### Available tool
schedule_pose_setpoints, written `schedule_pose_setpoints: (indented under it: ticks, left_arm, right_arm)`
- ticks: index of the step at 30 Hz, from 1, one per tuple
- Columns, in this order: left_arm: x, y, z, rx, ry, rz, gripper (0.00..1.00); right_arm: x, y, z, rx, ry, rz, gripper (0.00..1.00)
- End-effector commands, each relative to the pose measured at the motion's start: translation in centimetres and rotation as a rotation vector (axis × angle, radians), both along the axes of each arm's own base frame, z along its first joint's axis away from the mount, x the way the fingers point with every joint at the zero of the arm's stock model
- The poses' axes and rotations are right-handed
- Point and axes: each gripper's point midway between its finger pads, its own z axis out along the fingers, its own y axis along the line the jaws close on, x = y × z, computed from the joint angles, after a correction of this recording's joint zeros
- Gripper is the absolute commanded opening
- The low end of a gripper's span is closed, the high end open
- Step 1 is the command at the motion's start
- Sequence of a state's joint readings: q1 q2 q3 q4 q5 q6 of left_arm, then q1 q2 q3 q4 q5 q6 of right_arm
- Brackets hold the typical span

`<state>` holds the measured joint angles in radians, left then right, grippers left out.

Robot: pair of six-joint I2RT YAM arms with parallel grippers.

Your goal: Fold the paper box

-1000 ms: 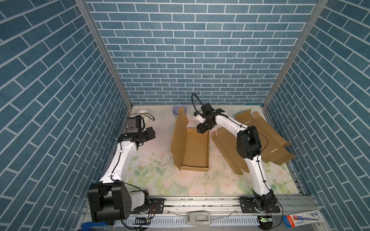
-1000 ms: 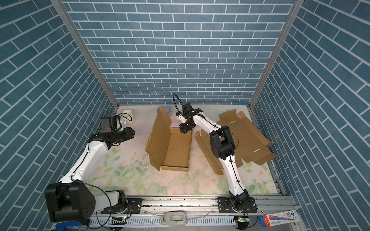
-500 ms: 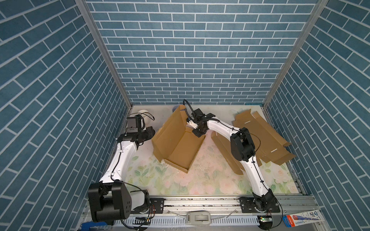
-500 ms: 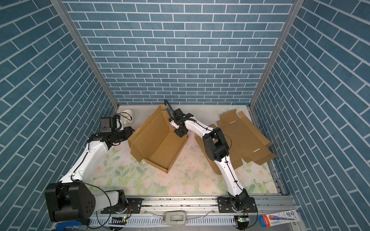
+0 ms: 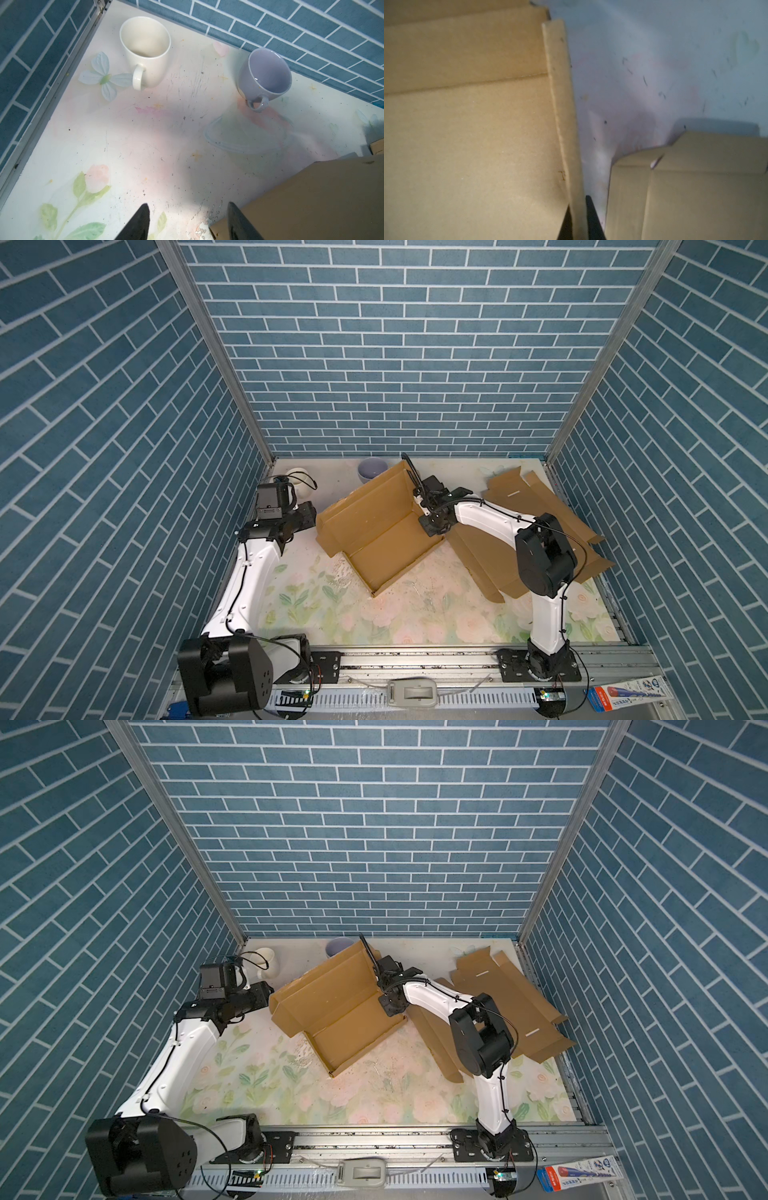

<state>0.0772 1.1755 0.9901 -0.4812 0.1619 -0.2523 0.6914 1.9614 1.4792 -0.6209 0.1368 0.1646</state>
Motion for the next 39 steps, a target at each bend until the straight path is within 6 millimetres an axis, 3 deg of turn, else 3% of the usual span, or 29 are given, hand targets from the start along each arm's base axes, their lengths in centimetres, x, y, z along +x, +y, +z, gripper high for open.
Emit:
schedule_pose_setpoints:
  ticks: [1, 8, 13, 17, 22, 27, 32, 39]
  left_arm:
    - [0.0, 0.4, 0.9, 0.02, -0.055, 0.007, 0.61]
    - [-0.1, -0.8, 0.0, -0.064, -0.082, -0.012, 0.62]
    - [-0.4, -1.6, -1.1, -0.095, -0.059, -0.046, 0.62]
    - [-0.6, -2.1, -1.2, -0.067, -0.055, -0.111, 0.65]
    - [-0.6, -3.2, -1.5, -0.038, -0.035, -0.229, 0.68]
    - [-1.0, -5.0, -2.2, -0.098, 0.008, -0.311, 0.68]
    - [-1.7, -5.3, -2.5, -0.079, -0.026, -0.339, 0.68]
    - [0.0, -5.6, -3.1, -0.086, -0.017, -0.357, 0.68]
  right_arm:
    - [-0.7, -2.6, -0.6, 0.073, 0.022, -0.304, 0.05]
    - [-3.1, -4.2, -3.0, 0.201, 0.072, -0.605, 0.07]
    - [-3.8, -3.5, -3.6, 0.266, 0.119, -0.612, 0.34]
    - [-3.4, -2.7, -0.8, 0.417, 0.146, -0.499, 0.54]
    - [-2.2, -2.7, 5.5, 0.557, 0.065, -0.281, 0.61]
    - [-0.1, -4.3, 11.2, 0.551, -0.174, -0.046, 0.66]
    - [1.6, -4.1, 12.6, 0.452, -0.232, 0.12, 0.69]
    - [6.0, -3.2, 13.1, 0.495, -0.272, 0.217, 0.7]
